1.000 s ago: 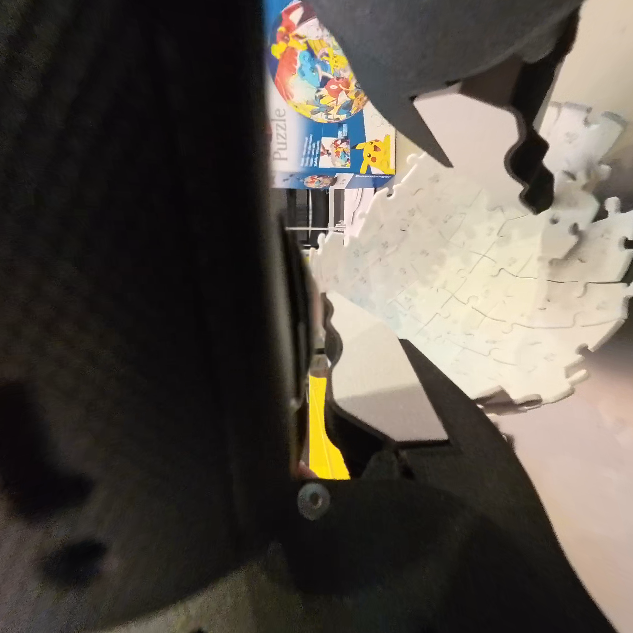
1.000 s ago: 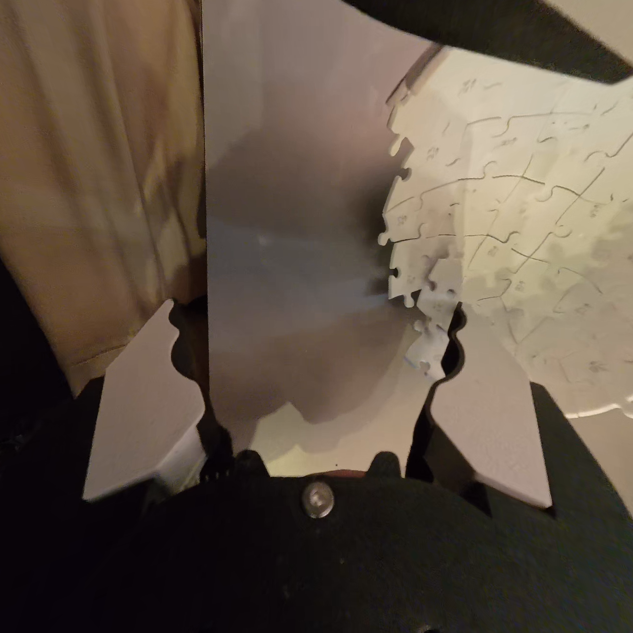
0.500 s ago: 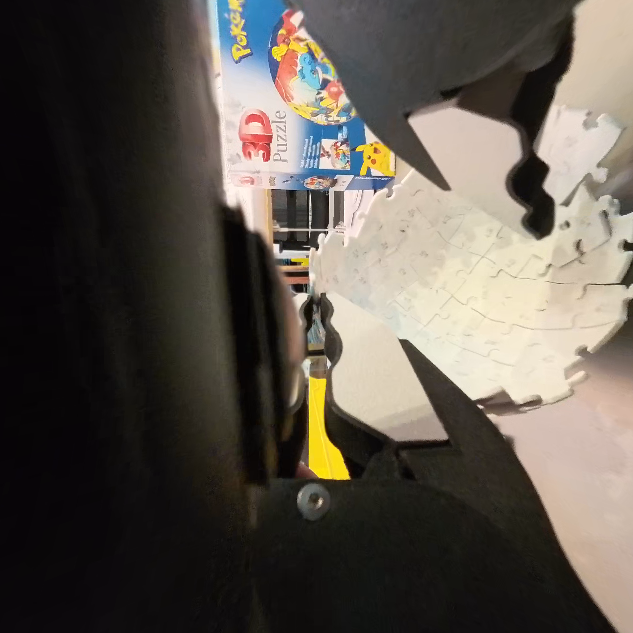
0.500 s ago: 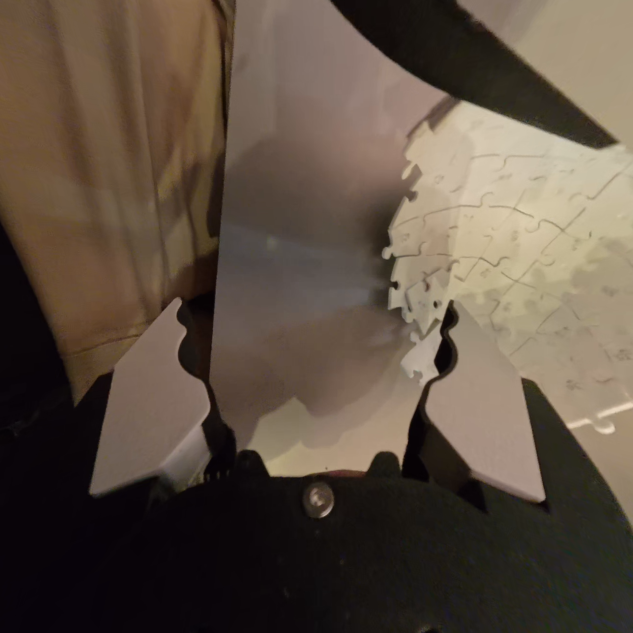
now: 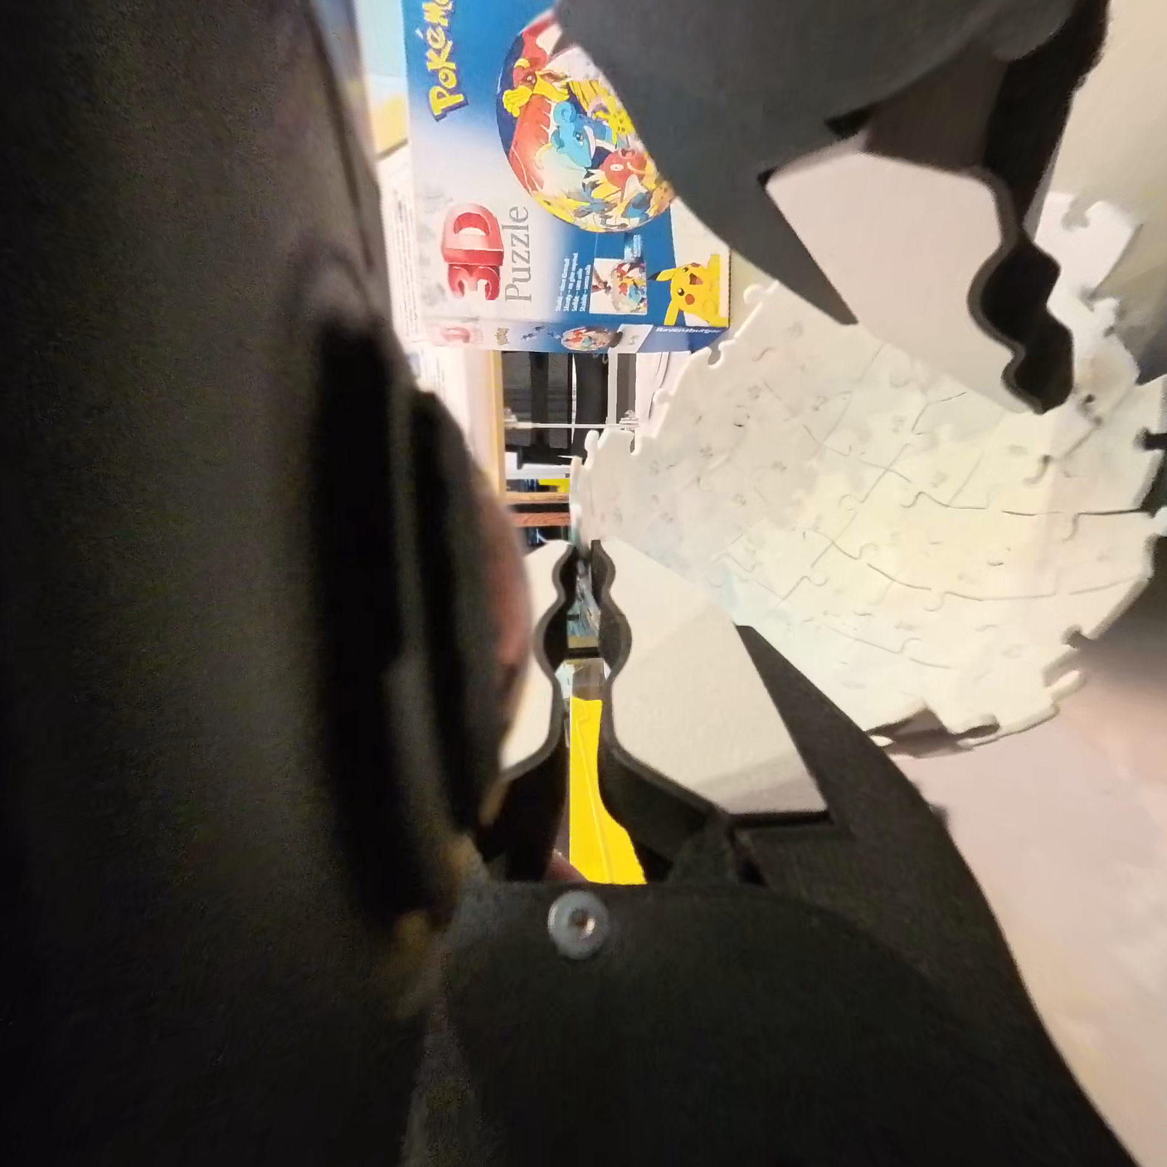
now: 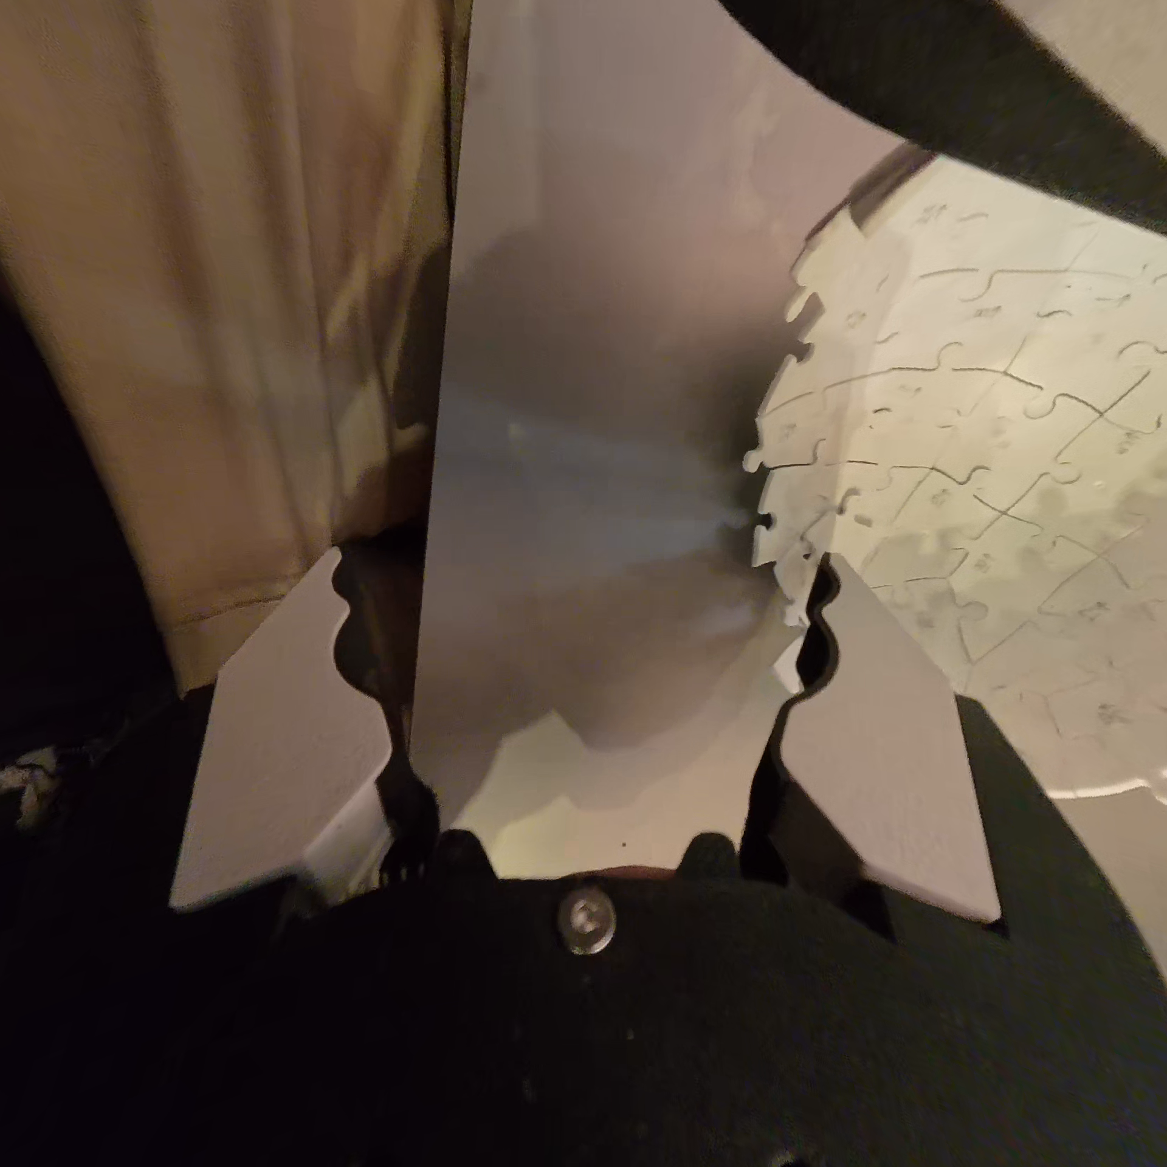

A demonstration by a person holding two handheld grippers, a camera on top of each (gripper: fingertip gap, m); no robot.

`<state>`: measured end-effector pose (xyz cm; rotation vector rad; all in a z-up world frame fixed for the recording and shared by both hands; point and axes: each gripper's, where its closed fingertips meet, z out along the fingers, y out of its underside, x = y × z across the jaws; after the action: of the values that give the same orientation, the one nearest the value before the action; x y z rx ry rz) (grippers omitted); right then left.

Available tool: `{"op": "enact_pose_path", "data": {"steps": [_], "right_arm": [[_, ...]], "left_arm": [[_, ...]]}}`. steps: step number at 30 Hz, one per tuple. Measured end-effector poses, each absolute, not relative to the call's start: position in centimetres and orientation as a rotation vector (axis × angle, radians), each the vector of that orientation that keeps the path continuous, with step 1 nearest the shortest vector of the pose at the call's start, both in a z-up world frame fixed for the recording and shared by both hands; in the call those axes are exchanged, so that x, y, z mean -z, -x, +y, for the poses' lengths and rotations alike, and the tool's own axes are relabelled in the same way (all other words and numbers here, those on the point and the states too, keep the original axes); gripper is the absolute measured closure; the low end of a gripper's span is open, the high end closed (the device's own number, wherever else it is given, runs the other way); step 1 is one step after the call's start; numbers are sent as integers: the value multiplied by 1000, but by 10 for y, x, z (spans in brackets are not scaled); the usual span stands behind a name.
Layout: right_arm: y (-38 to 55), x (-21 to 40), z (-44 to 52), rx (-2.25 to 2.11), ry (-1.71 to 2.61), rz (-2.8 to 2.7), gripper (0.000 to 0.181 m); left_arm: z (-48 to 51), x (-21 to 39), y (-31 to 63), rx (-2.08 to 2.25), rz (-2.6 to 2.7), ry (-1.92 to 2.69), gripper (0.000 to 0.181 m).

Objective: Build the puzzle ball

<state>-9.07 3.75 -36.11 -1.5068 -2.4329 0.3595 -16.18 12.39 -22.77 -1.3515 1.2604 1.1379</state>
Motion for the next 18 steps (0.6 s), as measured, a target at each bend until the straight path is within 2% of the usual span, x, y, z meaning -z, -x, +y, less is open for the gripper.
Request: {"op": "enact_pose_path", "data": {"steps": [1, 18], "right_arm": [[90, 361, 36, -366, 1517, -2430, 43], [95, 353, 28, -435, 1579, -2329, 40]], "left_arm": [[124, 228, 162, -1139, 1260, 1352, 177], [123, 228, 159, -1134, 1267, 1344, 177]]}}
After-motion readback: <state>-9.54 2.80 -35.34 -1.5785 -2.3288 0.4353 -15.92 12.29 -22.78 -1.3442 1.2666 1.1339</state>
